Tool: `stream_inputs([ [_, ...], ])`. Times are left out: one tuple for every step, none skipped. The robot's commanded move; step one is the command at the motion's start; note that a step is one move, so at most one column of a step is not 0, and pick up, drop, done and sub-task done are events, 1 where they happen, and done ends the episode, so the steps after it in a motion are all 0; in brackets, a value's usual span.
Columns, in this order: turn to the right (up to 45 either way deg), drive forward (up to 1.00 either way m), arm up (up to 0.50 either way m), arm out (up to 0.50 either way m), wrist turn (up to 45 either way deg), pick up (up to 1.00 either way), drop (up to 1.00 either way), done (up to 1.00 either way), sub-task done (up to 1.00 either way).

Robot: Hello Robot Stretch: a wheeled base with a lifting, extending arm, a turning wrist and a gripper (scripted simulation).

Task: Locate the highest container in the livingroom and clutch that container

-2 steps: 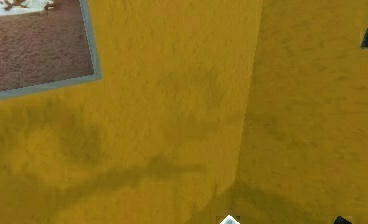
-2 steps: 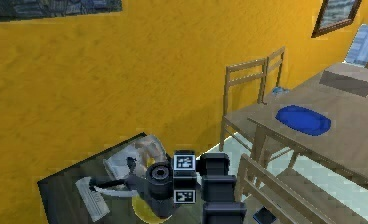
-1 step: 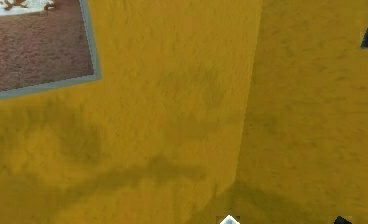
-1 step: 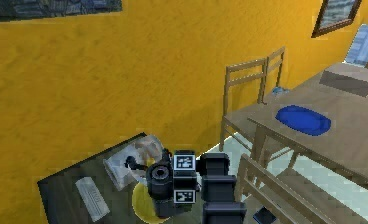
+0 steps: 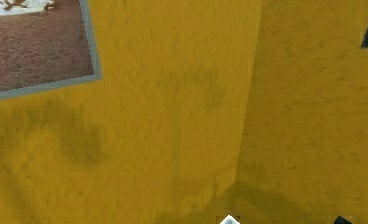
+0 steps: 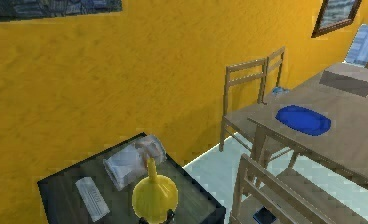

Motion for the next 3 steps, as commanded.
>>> stream_inputs([
  [0.0, 0.0, 0.0, 0.0, 0.0, 1.0, 0.0, 0.0, 0.0],
  [0.0, 0.0, 0.1, 0.0, 0.0, 0.0, 0.0, 0.0, 0.0],
  [0.0, 0.0, 0.0, 0.0, 0.0, 0.0, 0.0, 1.0, 0.0],
])
